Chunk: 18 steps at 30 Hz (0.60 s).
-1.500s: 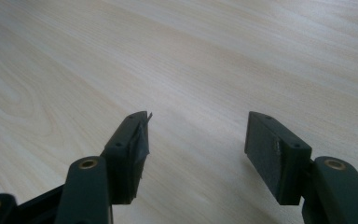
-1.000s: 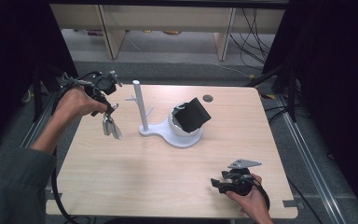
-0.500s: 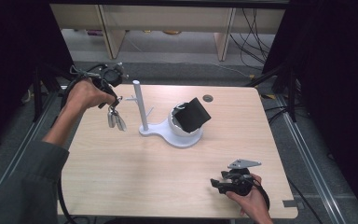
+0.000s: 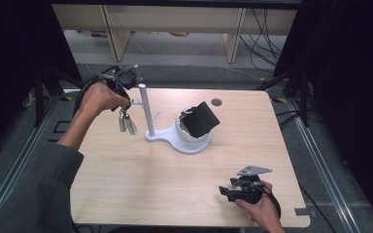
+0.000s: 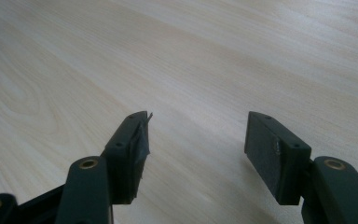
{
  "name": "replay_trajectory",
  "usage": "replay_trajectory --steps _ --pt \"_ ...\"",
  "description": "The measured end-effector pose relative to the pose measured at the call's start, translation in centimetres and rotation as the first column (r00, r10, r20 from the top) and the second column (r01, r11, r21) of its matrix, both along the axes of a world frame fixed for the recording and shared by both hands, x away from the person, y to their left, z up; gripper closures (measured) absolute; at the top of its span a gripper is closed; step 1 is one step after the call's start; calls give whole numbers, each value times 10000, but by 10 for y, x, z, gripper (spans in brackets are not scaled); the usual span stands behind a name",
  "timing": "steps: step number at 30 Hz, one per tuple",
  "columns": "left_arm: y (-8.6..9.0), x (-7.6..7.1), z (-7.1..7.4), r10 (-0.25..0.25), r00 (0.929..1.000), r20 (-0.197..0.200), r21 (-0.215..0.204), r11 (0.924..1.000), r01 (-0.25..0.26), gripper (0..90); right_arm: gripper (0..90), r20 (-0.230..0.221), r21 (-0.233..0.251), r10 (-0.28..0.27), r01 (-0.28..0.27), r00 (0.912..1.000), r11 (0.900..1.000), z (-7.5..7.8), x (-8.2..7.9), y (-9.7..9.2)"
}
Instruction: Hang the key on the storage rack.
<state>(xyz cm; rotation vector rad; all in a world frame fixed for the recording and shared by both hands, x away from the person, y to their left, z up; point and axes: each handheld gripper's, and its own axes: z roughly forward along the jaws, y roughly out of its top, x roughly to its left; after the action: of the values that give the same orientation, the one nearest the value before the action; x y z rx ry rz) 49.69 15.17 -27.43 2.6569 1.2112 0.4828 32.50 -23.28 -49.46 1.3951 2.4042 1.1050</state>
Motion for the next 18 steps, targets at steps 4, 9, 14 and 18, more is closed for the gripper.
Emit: replay_trajectory --steps 4,9,14,18 --pt "-3 2 -3 -14 10000 13 189 9998 14 847 408 121 -31 70 -70 9999 10000 0 1 -1" --pt "-5 3 -5 87 9999 54 202 9998 -88 846 406 284 -81 155 -152 9995 9999 -2 3 -2" --pt "-8 2 -6 160 9998 110 290 9994 -163 845 407 288 -59 135 -134 9995 9999 -2 3 -2" --pt "-10 -1 -6 139 9998 135 426 9990 -144 844 406 226 -280 429 -423 9988 9987 -2 4 -4"
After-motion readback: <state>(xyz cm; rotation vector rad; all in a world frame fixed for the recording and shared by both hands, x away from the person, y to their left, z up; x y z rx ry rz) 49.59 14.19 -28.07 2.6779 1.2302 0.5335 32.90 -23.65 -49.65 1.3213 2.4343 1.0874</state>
